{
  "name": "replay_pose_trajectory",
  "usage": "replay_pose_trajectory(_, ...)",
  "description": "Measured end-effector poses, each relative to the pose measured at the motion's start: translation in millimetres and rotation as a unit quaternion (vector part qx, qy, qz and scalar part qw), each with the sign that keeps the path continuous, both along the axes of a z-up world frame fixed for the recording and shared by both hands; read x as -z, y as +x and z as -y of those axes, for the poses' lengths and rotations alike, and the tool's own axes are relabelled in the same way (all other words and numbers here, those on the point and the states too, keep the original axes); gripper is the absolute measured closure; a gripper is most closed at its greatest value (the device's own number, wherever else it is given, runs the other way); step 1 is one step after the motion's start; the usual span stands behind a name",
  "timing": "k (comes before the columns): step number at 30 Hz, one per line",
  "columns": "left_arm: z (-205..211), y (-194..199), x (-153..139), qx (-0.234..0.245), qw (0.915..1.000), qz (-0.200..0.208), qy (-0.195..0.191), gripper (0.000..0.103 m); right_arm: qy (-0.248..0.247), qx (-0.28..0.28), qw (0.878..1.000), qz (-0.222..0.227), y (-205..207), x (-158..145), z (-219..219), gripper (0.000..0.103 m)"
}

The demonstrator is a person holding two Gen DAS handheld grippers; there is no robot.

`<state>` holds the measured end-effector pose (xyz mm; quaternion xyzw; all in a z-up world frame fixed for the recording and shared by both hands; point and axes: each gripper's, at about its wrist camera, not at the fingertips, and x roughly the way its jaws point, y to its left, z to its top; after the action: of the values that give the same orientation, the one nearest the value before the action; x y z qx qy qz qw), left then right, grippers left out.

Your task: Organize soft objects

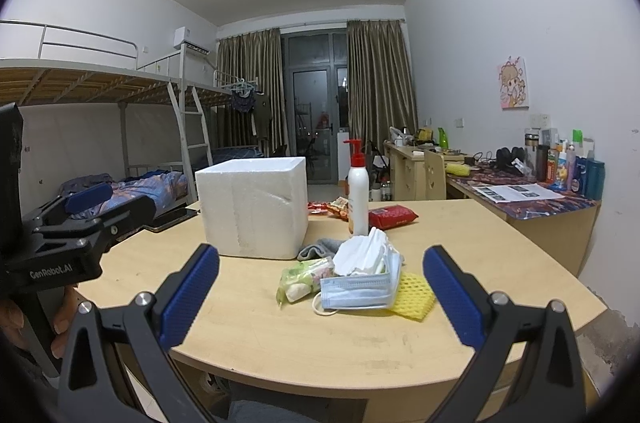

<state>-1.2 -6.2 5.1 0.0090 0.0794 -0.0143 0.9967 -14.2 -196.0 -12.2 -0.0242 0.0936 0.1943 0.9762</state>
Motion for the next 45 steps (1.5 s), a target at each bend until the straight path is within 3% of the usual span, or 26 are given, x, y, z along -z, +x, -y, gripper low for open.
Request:
replay_pose_trajectory(10, 8, 27, 1, 0.008, 0.9999, -0.014, 0.003, 0.000, -0.008, 0.014, 1.000, -0.018, 23, 3, 7, 0.000)
replay_pose_trajectory(20, 23, 74, 13, 0.037, 0.9974, -0.061, 0.015, 0.000, -0.004, 0.032, 0.998, -0.062, 67, 12, 20, 0.000)
replay_pose_trajectory(35, 38, 151, 47, 0.081, 0.9866, -0.141, 0.015, 0.000, -0.018, 0.051, 0.990, -0.131, 119, 34, 28, 0.000)
replay_pose_trajectory(45, 37, 182, 66, 0.099, 0.9768, -0.190, 0.005, 0.000, -0.013, 0.043, 0.989, -0.143, 132, 38, 27, 0.000)
